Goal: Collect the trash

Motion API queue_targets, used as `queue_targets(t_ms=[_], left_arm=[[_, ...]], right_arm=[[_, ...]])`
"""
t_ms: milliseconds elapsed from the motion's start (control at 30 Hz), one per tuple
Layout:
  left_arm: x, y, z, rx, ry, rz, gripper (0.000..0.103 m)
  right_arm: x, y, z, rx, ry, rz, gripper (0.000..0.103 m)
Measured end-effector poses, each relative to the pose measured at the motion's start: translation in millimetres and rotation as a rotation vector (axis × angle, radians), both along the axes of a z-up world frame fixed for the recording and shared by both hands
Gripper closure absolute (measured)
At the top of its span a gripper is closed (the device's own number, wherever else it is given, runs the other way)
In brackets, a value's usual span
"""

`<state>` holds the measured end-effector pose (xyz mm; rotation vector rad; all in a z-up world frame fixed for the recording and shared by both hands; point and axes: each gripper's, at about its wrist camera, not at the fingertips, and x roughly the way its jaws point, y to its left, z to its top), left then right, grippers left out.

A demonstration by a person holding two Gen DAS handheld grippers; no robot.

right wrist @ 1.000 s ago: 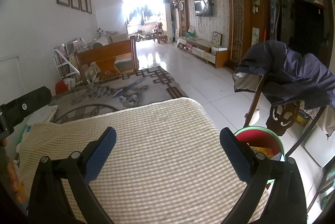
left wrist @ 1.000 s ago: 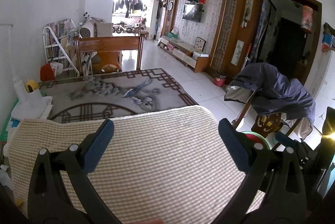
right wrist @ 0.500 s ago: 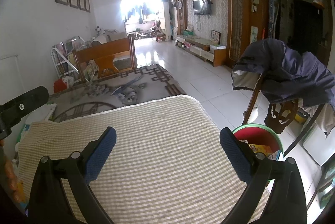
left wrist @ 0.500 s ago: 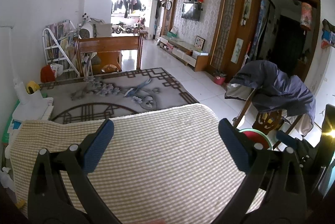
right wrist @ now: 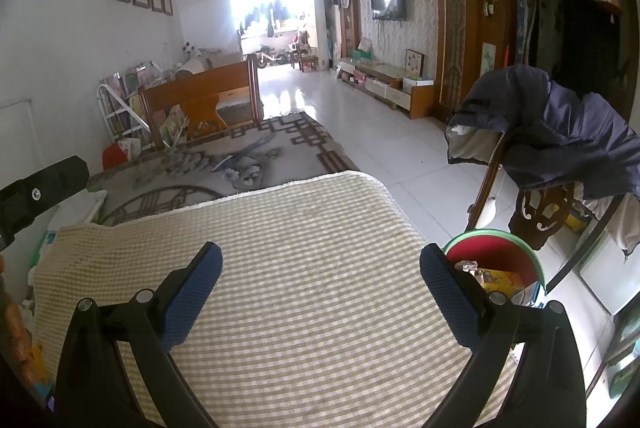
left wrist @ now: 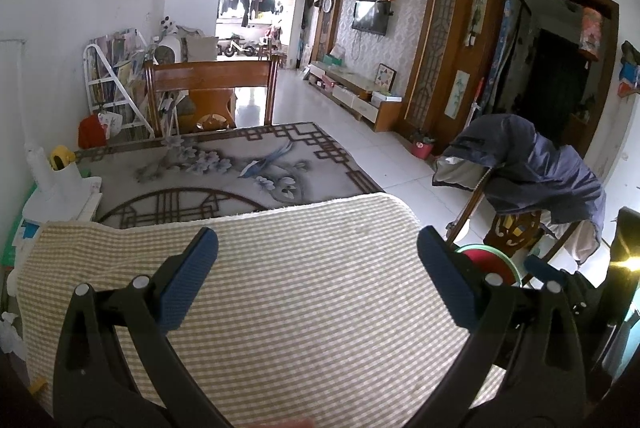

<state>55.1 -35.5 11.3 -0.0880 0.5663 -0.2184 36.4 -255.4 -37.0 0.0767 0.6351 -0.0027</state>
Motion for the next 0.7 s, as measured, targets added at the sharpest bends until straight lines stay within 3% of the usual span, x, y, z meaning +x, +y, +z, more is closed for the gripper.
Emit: queue_targets(t_ms=[500, 633, 700], left_arm=[[10, -13, -5, 0.048, 0.007, -0.01, 0.005], [13, -8, -15, 0.026, 0.045, -0.003, 0.005], [11, -2, -21, 0.012, 0.053, 0.003, 0.005]], right_arm=[[10, -3, -18, 0.008, 0.067, 0.012, 0.007], [27, -6, -47, -0.034, 0.11, 0.032, 0.007], [45, -9, -76, -0.098, 0.156, 0.045, 0.007]])
